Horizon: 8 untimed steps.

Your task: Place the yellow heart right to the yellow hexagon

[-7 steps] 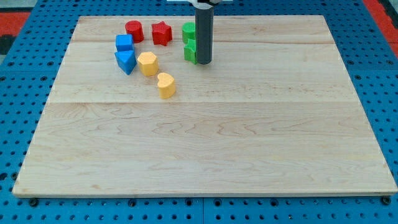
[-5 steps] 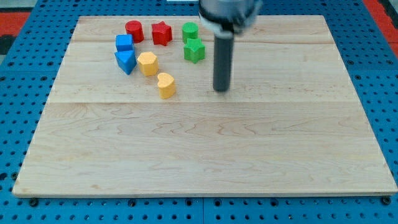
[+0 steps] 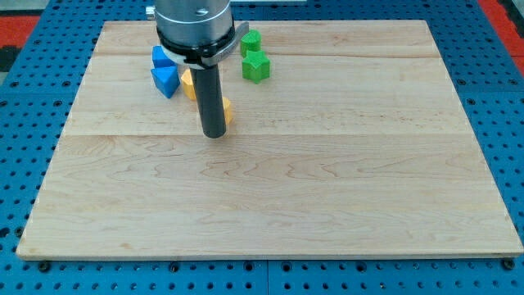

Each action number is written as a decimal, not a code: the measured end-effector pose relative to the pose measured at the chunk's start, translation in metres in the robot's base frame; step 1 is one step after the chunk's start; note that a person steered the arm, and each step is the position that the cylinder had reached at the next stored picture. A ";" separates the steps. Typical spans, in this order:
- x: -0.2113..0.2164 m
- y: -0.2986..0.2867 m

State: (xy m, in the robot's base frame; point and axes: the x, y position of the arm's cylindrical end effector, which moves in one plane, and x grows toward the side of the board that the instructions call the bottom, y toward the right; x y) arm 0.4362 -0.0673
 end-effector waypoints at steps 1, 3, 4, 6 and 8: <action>-0.011 0.013; -0.035 0.021; -0.033 0.031; -0.043 0.009; -0.047 0.002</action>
State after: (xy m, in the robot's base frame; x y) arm 0.3891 -0.0654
